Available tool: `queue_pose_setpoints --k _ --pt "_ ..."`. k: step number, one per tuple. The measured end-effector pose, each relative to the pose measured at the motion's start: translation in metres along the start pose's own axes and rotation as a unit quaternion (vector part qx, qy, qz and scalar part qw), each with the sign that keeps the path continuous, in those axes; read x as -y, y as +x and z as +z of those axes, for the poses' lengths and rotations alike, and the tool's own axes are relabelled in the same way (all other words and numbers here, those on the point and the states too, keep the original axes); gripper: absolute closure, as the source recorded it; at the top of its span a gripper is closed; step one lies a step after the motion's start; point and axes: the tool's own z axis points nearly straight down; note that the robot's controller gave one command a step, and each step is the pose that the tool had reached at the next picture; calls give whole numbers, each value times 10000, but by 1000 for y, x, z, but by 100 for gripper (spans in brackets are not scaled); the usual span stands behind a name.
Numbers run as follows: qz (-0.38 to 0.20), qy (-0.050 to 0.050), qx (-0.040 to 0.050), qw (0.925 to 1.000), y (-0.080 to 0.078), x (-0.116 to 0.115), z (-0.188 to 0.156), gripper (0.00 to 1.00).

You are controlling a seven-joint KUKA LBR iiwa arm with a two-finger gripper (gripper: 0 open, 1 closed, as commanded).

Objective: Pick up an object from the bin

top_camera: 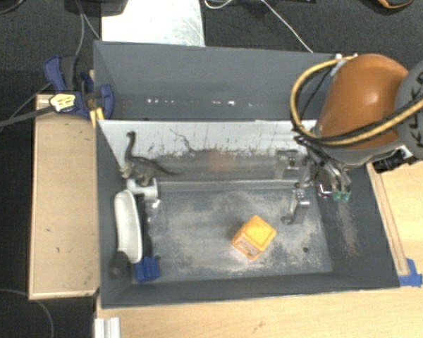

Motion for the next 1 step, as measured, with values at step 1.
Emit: queue_pose_setpoints --k 1 --pt "-3 1 43 10000 -2 0 -5 0"
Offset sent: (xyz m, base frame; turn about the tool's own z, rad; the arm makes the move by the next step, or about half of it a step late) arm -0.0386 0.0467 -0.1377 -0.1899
